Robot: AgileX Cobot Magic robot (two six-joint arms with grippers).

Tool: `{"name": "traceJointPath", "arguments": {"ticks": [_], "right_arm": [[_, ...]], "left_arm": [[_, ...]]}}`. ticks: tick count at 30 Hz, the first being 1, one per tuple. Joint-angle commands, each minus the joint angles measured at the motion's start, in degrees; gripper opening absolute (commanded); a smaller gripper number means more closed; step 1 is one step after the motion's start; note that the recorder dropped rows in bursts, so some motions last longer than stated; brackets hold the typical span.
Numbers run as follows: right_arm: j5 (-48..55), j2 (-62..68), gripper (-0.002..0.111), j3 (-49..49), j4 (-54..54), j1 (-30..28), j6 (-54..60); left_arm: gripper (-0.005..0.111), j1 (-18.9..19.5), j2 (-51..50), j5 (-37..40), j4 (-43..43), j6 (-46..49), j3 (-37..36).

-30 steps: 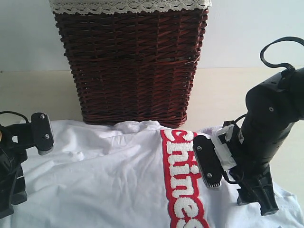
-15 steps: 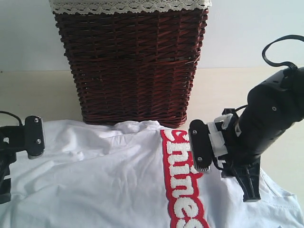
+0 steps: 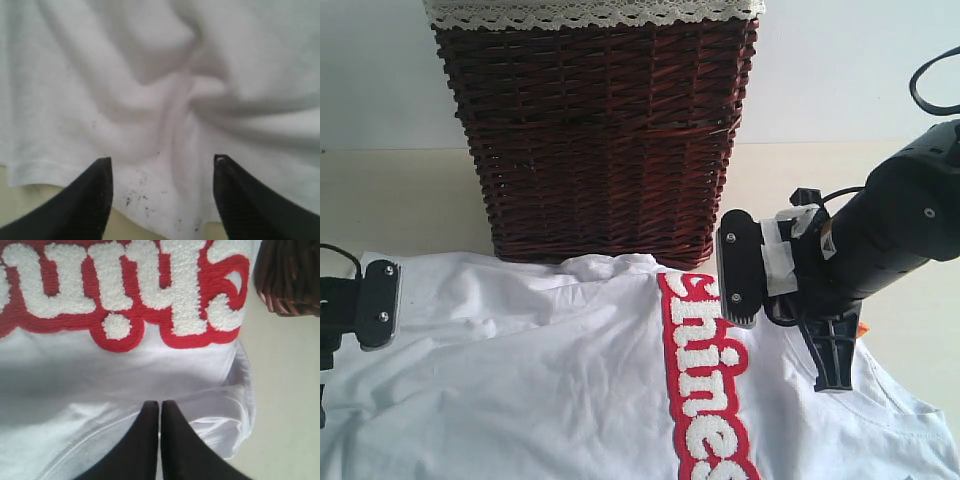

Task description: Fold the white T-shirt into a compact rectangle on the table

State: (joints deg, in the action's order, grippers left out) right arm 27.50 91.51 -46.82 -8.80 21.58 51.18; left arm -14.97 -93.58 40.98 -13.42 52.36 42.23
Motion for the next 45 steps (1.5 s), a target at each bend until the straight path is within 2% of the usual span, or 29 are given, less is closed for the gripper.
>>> {"name": "traceJointPath", "arguments": {"ticks": [1, 3, 5, 12, 17, 19, 20, 21, 22, 23, 24, 27, 30, 33, 37, 38, 40, 42, 44, 45], "right_arm": [[-0.1, -0.4, 0.0, -0.1, 0.0, -0.4, -0.3], [-0.4, -0.4, 0.0, -0.1, 0.0, -0.4, -0.4], [-0.8, -0.4, 0.0, -0.1, 0.0, -0.4, -0.4], [-0.8, -0.4, 0.0, -0.1, 0.0, -0.4, -0.4], [-1.0, -0.4, 0.0, -0.1, 0.2, -0.4, -0.4], [-1.2, -0.4, 0.0, -0.1, 0.2, -0.4, -0.4], [-1.4, -0.4, 0.0, -0.1, 0.2, -0.4, -0.4], [-1.4, -0.4, 0.0, -0.1, 0.2, -0.4, -0.4], [-1.4, -0.4, 0.0, -0.1, 0.4, -0.4, -0.4], [-1.2, -0.4, 0.0, -0.1, 0.3, -0.4, -0.4], [-0.5, -0.3, 0.0, -0.1, 0.2, -0.4, -0.9], [0.8, 1.6, 0.0, -0.1, 1.6, -0.7, -5.4], [4.6, 5.0, 0.0, -0.1, 6.3, -0.9, -4.5], [4.9, 5.6, 0.0, -0.1, 15.8, -0.9, -4.4], [5.1, 4.9, 0.001, -0.1, 15.9, -0.9, -4.4], [5.6, 4.9, 0.004, -0.1, 16.8, -0.9, -4.6], [7.8, 4.9, 0.018, -0.2, 19.1, -0.9, -4.2], [9.8, 4.9, 0.038, -0.6, 20.2, -0.9, -3.3], [11.5, 4.9, 0.064, -1.4, 20.4, -0.9, -2.8], [12.2, 4.9, 0.072, -1.6, 20.4, -0.9, -2.2]], "left_arm": [[0.078, 0.1, -1.7, -0.6, 0.4, 1.1, -0.2], [0.087, 0.1, -1.7, -0.6, 0.5, 1.1, -0.2], [0.09, 0.4, -2.0, -0.6, 0.4, 1.1, -0.2], [0.089, 2.4, -6.2, -2.9, -0.9, 1.3, -0.2], [0.085, 2.4, -9.5, -4.8, -0.9, 1.3, -0.2], [0.076, 2.4, -10.7, -5.4, -0.8, 1.3, -0.2], [0.06, 2.4, -11.7, -5.4, -0.7, 1.3, -0.2], [0.05, 2.4, -12.1, -5.4, -0.7, 1.1, -0.2], [0.03, 2.4, -12.7, -5.3, -0.3, 1.1, -0.2], [0.019, 2.4, -12.9, -5.3, -0.2, 1.1, -0.2], [0.0, 2.4, -12.9, -5.3, -0.2, 1.1, -0.2], [0.0, 2.4, -12.4, -5.3, -0.2, 1.3, -0.2], [0.0, 2.4, -11.2, -5.4, 0.0, 1.3, -0.2], [0.0, 2.4, -10.1, -5.5, 0.4, 1.3, -0.2], [0.0, 2.4, -10.0, -5.8, 0.5, 1.3, -0.2], [0.0, 2.4, -10.0, -5.8, 0.5, 1.3, -0.2], [0.0, 2.4, -10.0, -5.8, 0.5, 1.3, -0.2], [0.0, 2.4, -10.0, -5.8, 0.5, 1.3, -0.2], [0.0, 2.4, -10.0, -5.8, 0.6, 1.2, -0.2], [0.0, 2.4, -10.0, -5.8, 0.6, 1.2, -0.2]]}}
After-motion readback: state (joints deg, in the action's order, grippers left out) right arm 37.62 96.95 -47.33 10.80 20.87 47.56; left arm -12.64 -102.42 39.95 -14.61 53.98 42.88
